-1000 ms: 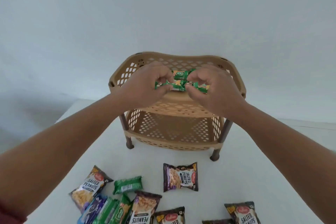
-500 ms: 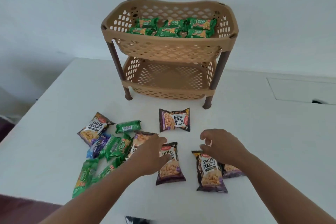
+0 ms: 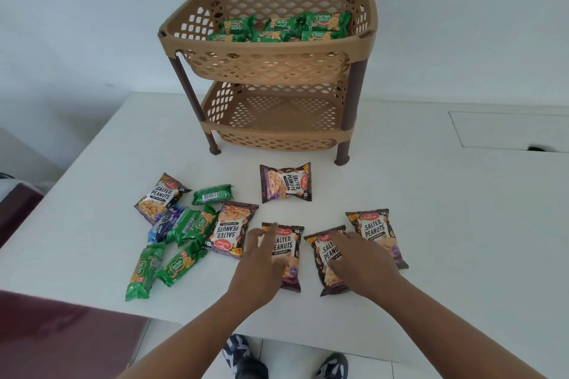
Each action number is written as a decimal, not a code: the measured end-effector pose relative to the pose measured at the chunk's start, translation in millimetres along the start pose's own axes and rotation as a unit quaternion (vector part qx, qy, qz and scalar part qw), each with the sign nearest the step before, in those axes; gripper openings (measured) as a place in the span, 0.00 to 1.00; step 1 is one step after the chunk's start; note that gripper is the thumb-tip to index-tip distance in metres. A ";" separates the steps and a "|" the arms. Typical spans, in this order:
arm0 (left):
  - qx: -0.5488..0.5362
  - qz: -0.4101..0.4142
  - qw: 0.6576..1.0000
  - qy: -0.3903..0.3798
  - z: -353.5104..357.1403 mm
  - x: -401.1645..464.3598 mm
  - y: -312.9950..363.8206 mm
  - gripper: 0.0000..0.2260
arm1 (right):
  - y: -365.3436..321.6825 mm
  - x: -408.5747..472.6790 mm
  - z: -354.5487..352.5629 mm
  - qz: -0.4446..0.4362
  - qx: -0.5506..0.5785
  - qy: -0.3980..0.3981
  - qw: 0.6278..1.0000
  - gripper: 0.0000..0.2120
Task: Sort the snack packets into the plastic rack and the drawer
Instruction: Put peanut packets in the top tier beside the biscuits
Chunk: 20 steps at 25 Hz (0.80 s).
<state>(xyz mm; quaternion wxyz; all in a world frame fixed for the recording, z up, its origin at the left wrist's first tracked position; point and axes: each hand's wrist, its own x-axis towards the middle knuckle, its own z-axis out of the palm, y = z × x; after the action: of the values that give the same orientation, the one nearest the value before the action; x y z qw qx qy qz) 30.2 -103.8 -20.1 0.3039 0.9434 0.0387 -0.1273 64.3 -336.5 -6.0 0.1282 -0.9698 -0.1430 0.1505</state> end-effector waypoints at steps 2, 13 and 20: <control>-0.085 -0.050 0.995 0.013 3.1 -2.7 3.4 0.41 | -4.2 0.2 5.1 0.007 0.020 0.005 1.000 0.25; -0.251 -0.094 0.963 0.036 7.8 -9.4 6.2 0.25 | -14.0 9.4 6.4 0.051 0.177 -0.049 0.982 0.47; -0.329 -0.068 0.941 0.037 3.7 -6.1 7.8 0.21 | -24.3 14.0 4.2 0.034 0.265 -0.017 0.963 0.37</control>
<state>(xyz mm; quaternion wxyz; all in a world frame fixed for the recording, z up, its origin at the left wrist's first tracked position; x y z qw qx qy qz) 24.6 -112.3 -17.0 0.5864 0.7897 0.1541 -0.0933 69.9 -308.7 -6.3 0.3733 -0.9025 -0.0673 0.2041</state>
